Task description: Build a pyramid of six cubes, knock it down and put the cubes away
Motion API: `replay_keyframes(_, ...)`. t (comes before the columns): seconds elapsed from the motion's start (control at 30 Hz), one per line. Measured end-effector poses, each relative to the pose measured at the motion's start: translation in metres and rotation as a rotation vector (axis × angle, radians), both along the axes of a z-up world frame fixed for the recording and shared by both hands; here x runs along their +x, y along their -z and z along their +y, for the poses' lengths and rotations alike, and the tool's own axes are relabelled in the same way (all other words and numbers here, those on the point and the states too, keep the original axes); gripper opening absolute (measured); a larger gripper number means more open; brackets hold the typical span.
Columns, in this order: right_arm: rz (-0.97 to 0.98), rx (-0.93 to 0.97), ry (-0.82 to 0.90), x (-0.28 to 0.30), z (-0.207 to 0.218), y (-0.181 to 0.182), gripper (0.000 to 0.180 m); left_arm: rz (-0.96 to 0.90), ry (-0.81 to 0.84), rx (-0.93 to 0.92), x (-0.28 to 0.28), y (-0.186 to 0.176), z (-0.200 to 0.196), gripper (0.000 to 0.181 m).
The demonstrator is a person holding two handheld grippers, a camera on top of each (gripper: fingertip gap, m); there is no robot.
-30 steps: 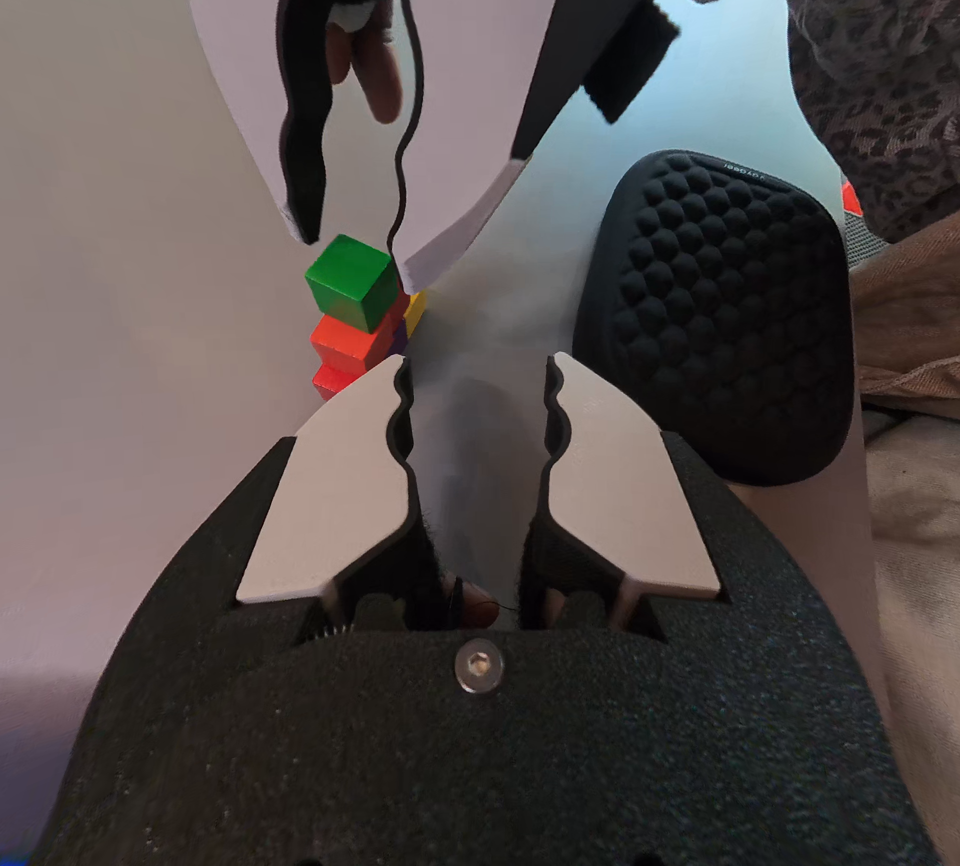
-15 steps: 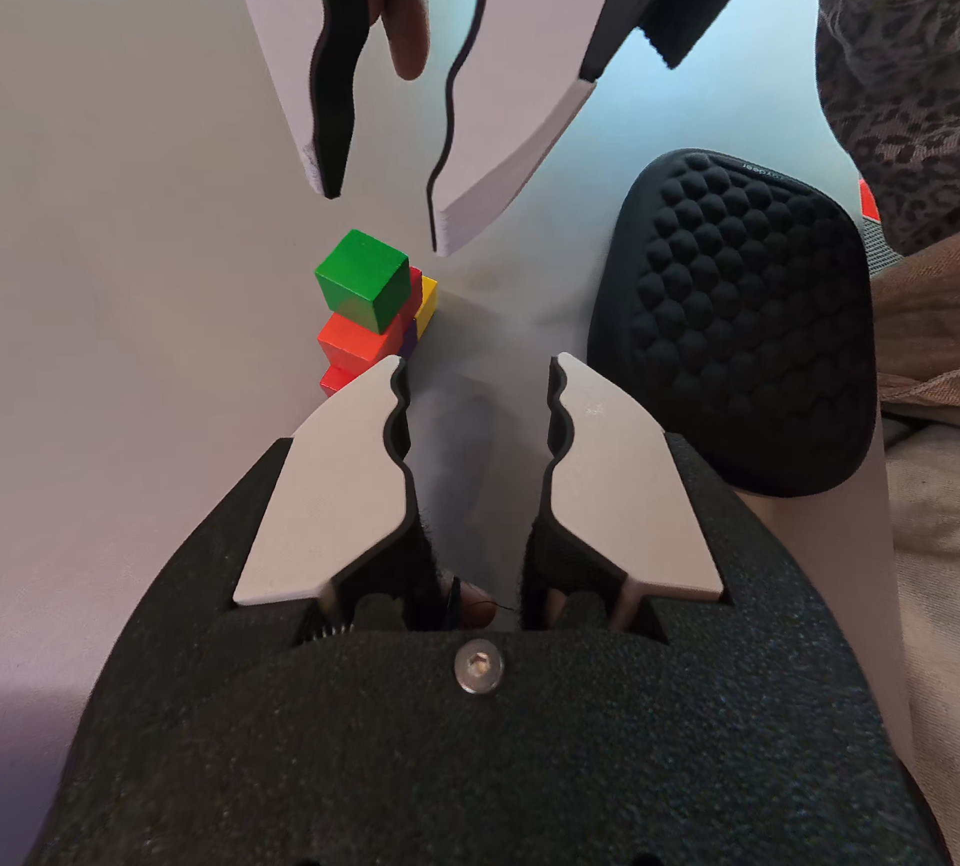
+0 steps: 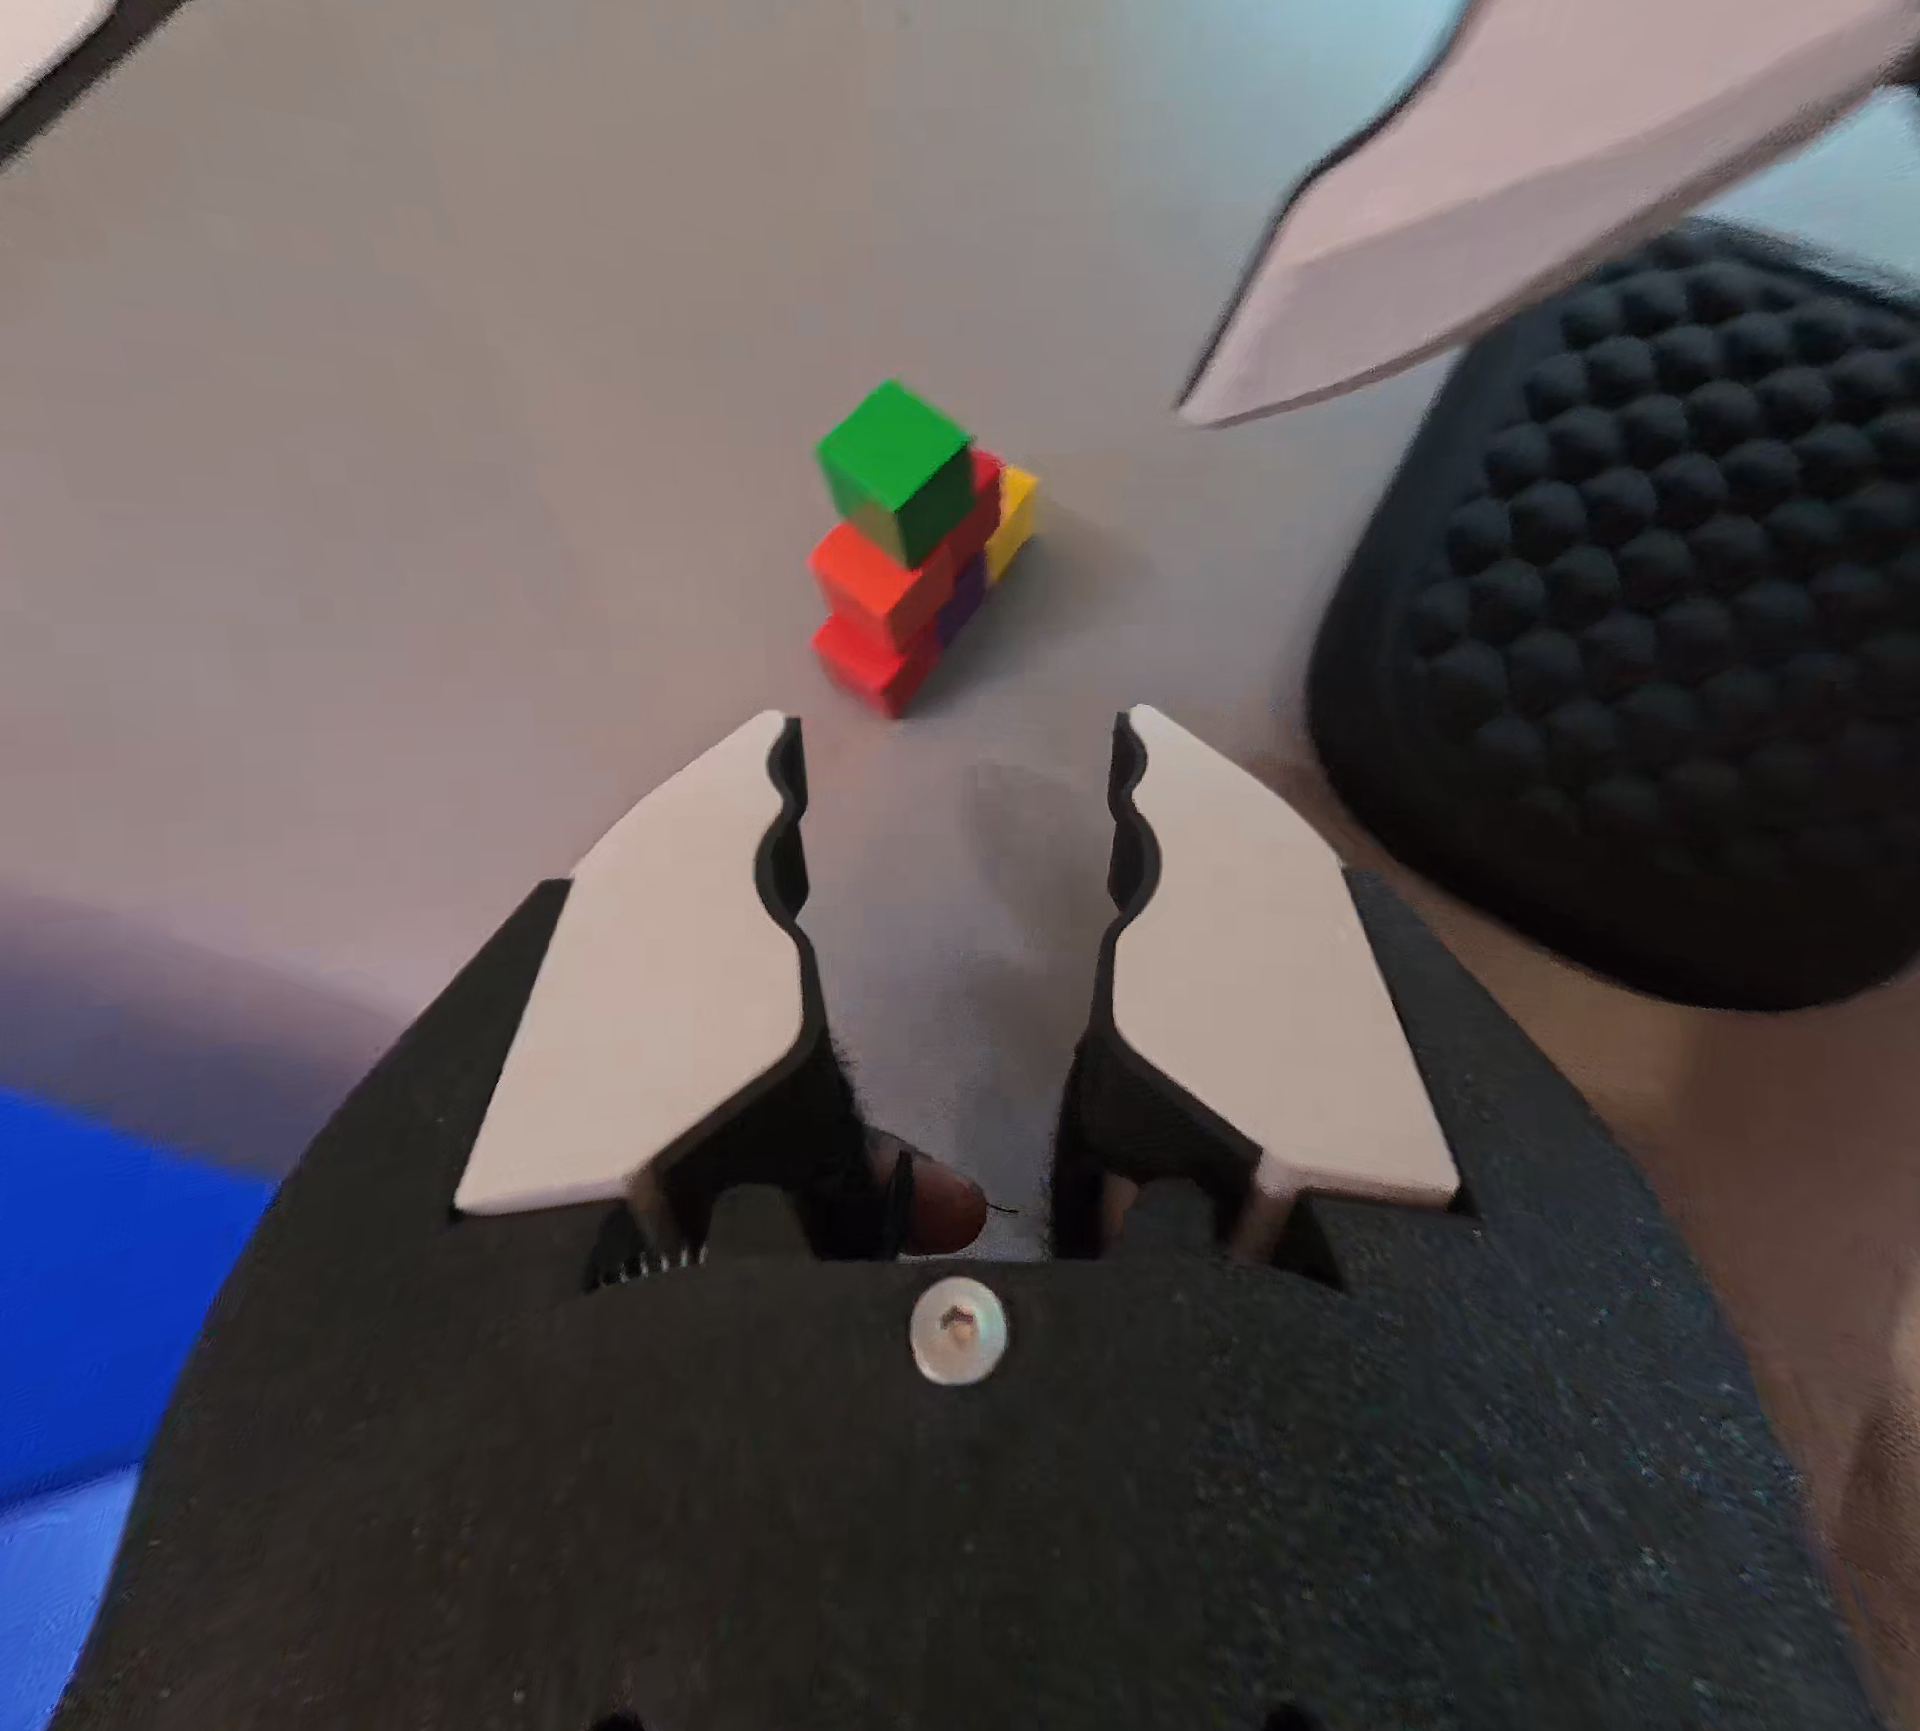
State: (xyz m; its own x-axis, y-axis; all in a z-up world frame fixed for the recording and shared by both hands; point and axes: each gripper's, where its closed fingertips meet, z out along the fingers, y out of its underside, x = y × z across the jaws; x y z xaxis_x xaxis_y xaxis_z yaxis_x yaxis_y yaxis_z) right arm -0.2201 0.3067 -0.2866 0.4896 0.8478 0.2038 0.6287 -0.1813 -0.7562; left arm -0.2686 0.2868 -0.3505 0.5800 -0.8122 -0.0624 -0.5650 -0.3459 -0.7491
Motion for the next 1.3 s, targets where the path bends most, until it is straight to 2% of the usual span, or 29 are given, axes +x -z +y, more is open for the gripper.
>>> replay_keyframes(0.13,0.103,0.101,0.256,0.019,-0.003,-0.008,0.085,0.147,-0.206,0.112,-0.032,-0.010,0.011,0.079)
replay_keyframes(0.27,0.208,0.182,0.491,0.038,-0.005,-0.019,0.119,0.176,-0.361,0.204,-0.054,-0.030,0.011,0.100)
replay_keyframes(0.37,0.214,0.184,0.598,0.047,-0.010,-0.019,0.139,0.170,-0.448,0.262,-0.065,-0.044,0.007,0.117)
replay_keyframes(0.43,0.214,0.183,0.641,0.050,-0.015,-0.019,0.145,0.159,-0.491,0.298,-0.070,-0.053,0.003,0.130)
replay_keyframes(0.6,0.245,0.182,0.690,0.051,-0.029,-0.022,0.148,0.092,-0.563,0.359,-0.076,-0.075,-0.009,0.146)
replay_keyframes(0.77,0.262,0.149,0.721,0.055,-0.040,-0.015,0.148,0.033,-0.616,0.378,-0.084,-0.086,-0.020,0.146)
replay_keyframes(1.3,0.255,0.168,0.710,0.054,-0.048,-0.022,0.147,0.009,-0.627,0.398,-0.088,-0.099,-0.031,0.145)
